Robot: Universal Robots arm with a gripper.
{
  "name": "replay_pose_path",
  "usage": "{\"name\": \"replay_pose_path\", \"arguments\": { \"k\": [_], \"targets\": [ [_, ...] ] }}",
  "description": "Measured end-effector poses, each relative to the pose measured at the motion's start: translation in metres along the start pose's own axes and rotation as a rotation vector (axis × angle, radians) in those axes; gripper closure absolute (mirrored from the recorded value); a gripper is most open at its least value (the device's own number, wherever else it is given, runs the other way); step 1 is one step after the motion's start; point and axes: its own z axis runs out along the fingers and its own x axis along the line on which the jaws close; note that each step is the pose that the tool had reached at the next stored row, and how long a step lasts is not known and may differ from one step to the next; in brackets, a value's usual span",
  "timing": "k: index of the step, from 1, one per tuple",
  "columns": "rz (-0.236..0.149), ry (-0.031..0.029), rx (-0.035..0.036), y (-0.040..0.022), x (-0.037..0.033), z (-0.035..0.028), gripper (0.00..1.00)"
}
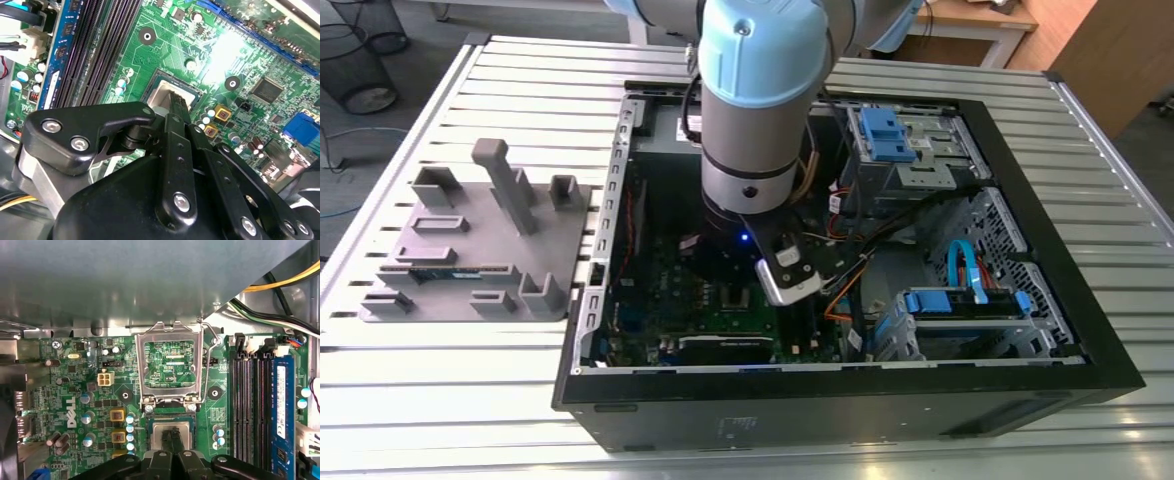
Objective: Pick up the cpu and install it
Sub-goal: 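Place the cpu into insertion slot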
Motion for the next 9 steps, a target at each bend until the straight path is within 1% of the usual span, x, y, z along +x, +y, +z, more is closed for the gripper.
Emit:
{"name": "replay_pose_path", "arguments": {
  "k": [9],
  "targets": [
    [0.0,0.0001,0.0001,-0.0004,-0.0001,-0.0137,0.89]
  ]
}}
